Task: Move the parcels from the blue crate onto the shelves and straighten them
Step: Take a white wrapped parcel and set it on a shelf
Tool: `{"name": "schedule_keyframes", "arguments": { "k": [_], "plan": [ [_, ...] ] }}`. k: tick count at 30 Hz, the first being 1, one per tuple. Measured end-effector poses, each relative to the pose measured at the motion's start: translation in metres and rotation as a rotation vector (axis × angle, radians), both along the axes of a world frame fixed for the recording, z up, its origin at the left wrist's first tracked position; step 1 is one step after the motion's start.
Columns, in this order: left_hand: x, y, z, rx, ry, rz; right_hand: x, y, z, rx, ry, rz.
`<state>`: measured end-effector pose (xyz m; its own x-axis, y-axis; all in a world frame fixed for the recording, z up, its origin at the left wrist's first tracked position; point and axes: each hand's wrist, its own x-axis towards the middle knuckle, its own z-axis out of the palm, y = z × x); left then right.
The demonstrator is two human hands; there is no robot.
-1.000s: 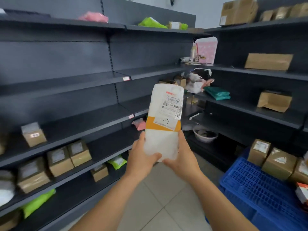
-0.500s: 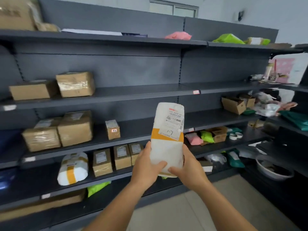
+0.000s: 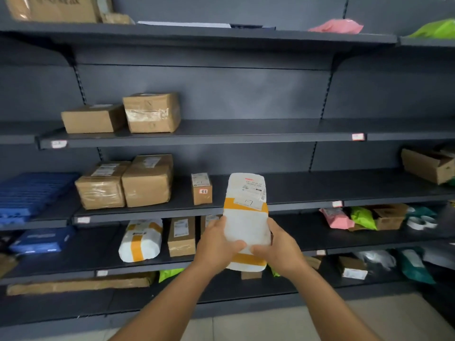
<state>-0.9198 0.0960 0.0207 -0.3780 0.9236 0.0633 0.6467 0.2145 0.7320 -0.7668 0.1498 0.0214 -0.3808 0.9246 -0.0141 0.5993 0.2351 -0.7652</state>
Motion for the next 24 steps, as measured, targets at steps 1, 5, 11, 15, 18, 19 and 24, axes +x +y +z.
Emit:
{"name": "schedule_keyframes", "arguments": {
  "k": [1, 5, 11, 15, 18, 19, 24],
  "plan": [
    [-0.004, 0.017, -0.001, -0.009, 0.01, 0.01, -0.004, 0.018, -0.004, -0.008, 0.005, 0.003],
    [-0.018, 0.087, -0.007, -0.051, 0.03, 0.034, -0.023, 0.098, -0.016, -0.049, 0.014, 0.02],
    [-0.048, 0.198, -0.02, -0.107, 0.074, 0.063, -0.06, 0.224, -0.027, -0.072, -0.039, 0.115],
    [-0.072, 0.255, -0.033, -0.158, 0.165, 0.09, -0.09, 0.287, -0.037, -0.057, -0.055, 0.2],
    [-0.09, 0.288, -0.043, -0.209, 0.244, 0.105, -0.112, 0.318, -0.047, -0.036, -0.107, 0.249],
    [-0.096, 0.296, -0.047, -0.23, 0.275, 0.1, -0.119, 0.327, -0.051, -0.032, -0.121, 0.258],
    [-0.118, 0.331, -0.06, -0.322, 0.417, 0.088, -0.147, 0.36, -0.069, -0.023, -0.151, 0.287]
  ]
}}
